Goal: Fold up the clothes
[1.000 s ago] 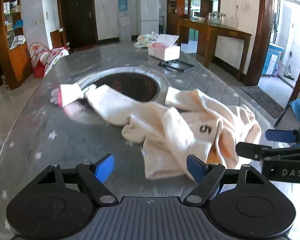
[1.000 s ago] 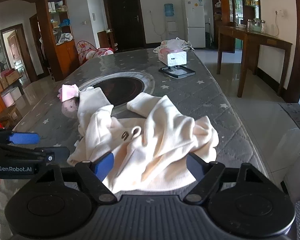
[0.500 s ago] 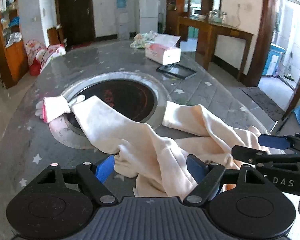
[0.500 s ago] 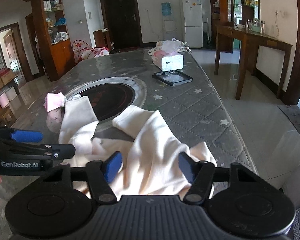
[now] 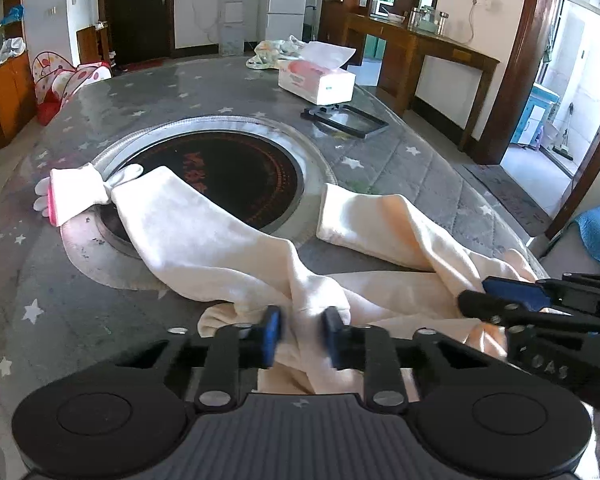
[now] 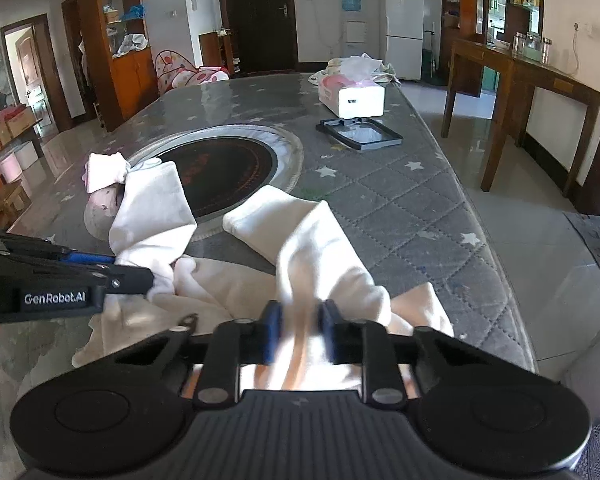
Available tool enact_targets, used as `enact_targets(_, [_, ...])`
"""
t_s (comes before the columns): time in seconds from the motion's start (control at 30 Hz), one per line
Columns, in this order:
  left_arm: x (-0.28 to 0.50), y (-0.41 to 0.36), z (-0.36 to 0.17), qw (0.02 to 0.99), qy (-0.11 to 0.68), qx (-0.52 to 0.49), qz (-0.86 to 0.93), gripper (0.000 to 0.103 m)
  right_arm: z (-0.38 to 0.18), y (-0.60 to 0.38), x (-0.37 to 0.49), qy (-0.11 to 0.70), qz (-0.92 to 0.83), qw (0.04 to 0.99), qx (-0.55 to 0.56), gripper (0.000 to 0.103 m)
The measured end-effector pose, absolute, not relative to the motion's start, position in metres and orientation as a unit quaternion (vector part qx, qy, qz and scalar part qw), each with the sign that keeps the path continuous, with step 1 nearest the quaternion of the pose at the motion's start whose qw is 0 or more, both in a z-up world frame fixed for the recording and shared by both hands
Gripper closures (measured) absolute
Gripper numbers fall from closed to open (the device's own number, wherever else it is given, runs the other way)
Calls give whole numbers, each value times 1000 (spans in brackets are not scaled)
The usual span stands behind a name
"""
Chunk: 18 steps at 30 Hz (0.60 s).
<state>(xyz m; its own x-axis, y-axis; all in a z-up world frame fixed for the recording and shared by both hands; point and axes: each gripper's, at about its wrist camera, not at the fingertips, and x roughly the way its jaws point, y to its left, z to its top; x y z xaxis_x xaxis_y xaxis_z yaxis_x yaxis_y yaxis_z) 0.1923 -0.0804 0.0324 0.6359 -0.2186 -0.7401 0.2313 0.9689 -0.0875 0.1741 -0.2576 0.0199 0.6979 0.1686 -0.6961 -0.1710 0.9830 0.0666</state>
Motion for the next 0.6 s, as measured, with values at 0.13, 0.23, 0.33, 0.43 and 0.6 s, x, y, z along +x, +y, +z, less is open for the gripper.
enact_targets(0.13, [185, -73, 38, 906, 405, 2, -128, 85, 26, -260, 162, 365, 95, 926, -13, 98])
enact_targets(0.23, [176, -66, 45, 908, 398, -6, -129, 87, 34, -263, 149, 352, 97, 931, -14, 100])
enact_targets(0.33, [166, -59, 53, 911, 392, -14, -128, 87, 43, -265, 137, 340, 99, 935, -17, 101])
enact_targets(0.43, [156, -57, 62, 914, 383, -15, -133, 87, 53, -268, 130, 335, 104, 936, -10, 101])
enact_targets(0.6, [141, -58, 68, 916, 378, -3, -137, 87, 53, -262, 130, 339, 124, 932, 12, 84])
